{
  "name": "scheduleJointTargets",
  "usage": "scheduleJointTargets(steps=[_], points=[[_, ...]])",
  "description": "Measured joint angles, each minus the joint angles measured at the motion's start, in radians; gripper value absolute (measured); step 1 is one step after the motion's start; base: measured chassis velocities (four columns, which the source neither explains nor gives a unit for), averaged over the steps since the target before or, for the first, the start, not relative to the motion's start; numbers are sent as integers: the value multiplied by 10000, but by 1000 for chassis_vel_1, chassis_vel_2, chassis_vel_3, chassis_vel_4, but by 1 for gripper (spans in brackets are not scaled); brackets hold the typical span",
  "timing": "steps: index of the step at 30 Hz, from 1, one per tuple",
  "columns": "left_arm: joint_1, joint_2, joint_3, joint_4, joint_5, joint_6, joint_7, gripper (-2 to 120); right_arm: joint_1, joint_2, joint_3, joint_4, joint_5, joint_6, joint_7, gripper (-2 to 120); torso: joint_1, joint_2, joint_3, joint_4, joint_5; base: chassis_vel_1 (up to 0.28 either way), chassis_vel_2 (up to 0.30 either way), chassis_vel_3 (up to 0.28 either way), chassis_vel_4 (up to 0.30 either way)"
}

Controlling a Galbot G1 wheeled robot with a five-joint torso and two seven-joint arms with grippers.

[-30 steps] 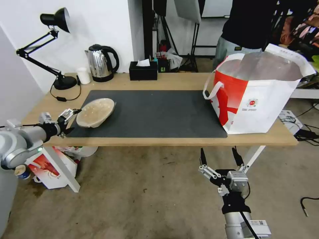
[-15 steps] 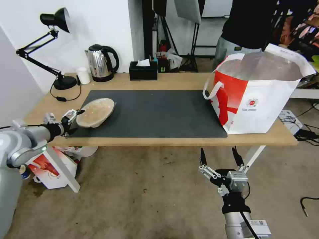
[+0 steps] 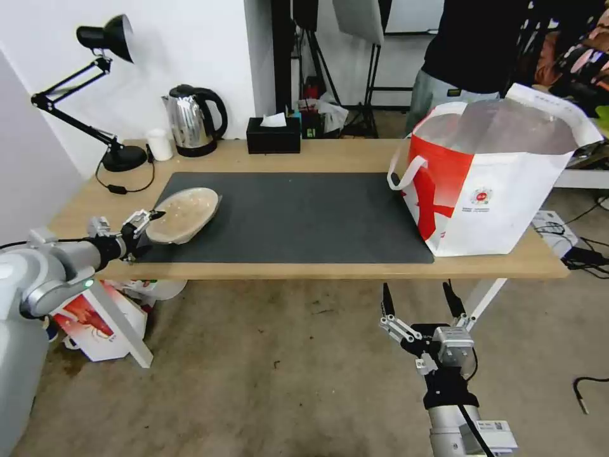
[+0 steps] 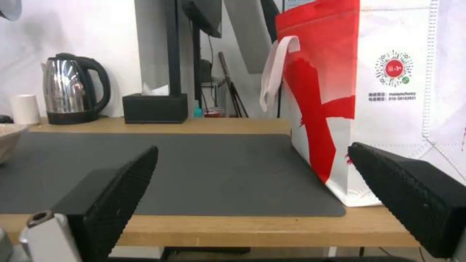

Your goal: Pick up the trash from the table and place it into the takeout bag.

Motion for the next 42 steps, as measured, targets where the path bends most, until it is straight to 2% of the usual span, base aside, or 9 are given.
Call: scheduleJointTargets(steps=[14,21,37,40,42], points=[[-343,-22,405,183,55,21,115,100,0,0,0,0,0,0,0,100,0,0,0,-1,1,0,0,0,0],[-717,-142,821,637,255,22,170,100,1,0,0,0,0,0,0,100,0,0,0,0,1,0,0,0,0],[-1106,-340,1227,968,482,53,338,100,0,0,0,0,0,0,0,100,0,2,-1,0,1,0,0,0,0],[-1107,-369,1247,968,504,55,360,97,0,0,0,0,0,0,-1,100,0,2,-1,1,1,0,0,0,0],[-1099,-381,1261,968,517,55,364,86,0,0,0,0,0,0,0,100,0,2,-1,0,-2,0,0,0,0]])
